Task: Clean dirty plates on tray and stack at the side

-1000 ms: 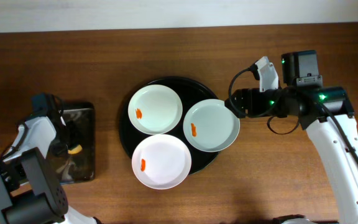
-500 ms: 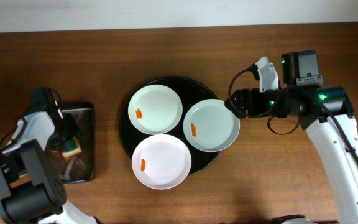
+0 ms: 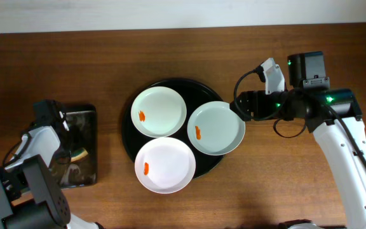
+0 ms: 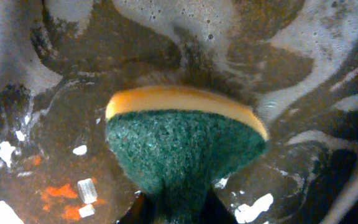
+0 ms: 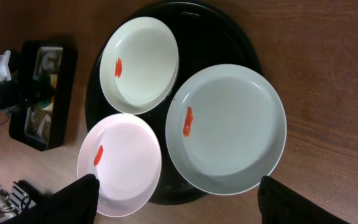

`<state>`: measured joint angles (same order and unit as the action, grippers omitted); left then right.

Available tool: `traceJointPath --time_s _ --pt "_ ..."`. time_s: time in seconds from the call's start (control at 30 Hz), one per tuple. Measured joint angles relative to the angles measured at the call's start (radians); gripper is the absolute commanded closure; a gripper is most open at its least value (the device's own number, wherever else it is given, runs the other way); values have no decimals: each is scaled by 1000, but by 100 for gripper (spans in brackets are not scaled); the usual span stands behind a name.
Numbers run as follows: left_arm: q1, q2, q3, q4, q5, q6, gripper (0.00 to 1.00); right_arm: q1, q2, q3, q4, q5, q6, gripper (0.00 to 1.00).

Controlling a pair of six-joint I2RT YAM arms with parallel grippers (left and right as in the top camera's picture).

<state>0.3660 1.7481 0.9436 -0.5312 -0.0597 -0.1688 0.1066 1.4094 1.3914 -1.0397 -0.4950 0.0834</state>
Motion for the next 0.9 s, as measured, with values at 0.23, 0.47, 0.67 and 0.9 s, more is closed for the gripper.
traceJointPath --time_s 0.23,0.47,0.67,0.9 --pt "0 2 104 -167 0 0 100 0 0 0 3 0 0 17" --pt "-28 -125 169 -221 27 73 100 253 230 6 199 53 82 35" --pt "-92 -153 171 -247 34 98 100 388 541 17 576 152 189 43" --pt "-92 -153 172 -251 34 98 100 388 671 514 126 289 171 42"
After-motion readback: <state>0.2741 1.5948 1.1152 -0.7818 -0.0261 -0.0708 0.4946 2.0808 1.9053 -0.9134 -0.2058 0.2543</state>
